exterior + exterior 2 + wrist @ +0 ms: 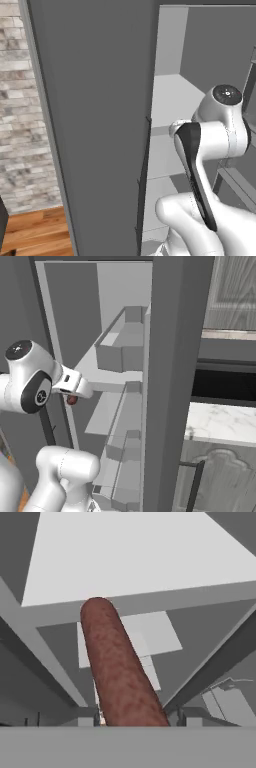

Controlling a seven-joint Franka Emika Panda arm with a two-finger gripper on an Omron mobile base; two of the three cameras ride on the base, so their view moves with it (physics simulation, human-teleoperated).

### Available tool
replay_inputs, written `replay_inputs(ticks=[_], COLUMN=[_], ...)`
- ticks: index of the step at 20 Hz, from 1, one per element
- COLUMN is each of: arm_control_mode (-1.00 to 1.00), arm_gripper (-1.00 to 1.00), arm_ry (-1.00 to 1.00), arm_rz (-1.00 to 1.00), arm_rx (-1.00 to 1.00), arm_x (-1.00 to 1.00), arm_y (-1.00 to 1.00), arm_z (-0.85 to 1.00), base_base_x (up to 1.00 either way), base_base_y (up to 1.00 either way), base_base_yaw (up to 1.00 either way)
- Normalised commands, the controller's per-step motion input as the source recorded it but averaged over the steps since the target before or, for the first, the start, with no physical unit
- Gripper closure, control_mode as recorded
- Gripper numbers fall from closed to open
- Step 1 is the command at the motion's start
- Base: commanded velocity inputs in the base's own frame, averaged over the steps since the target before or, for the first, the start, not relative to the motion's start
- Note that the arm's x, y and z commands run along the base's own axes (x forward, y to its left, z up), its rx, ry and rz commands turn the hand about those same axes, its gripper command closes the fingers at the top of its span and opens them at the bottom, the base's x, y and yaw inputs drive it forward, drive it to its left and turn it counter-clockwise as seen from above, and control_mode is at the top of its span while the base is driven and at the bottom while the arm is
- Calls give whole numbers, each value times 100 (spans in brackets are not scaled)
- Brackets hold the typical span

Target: Move the hot dog bun to the plate on the dining table and place the condiment next to that plate. Then navigate to the fridge and take the sausage and place it on the plate as well.

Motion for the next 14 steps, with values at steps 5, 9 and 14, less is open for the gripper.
replay_inputs(ticks=[5, 9, 14], arm_control_mode=[-100, 100, 100], arm_gripper=[100, 100, 100], arm_ry=[9, 1, 0], arm_rz=[-4, -1, 0], arm_rx=[0, 0, 0], arm_x=[-82, -19, 0], arm_y=[16, 4, 0], arm_z=[-40, -10, 0], base_base_x=[0, -72, -100], base_base_y=[0, 15, 33], base_base_yaw=[0, -4, -10])
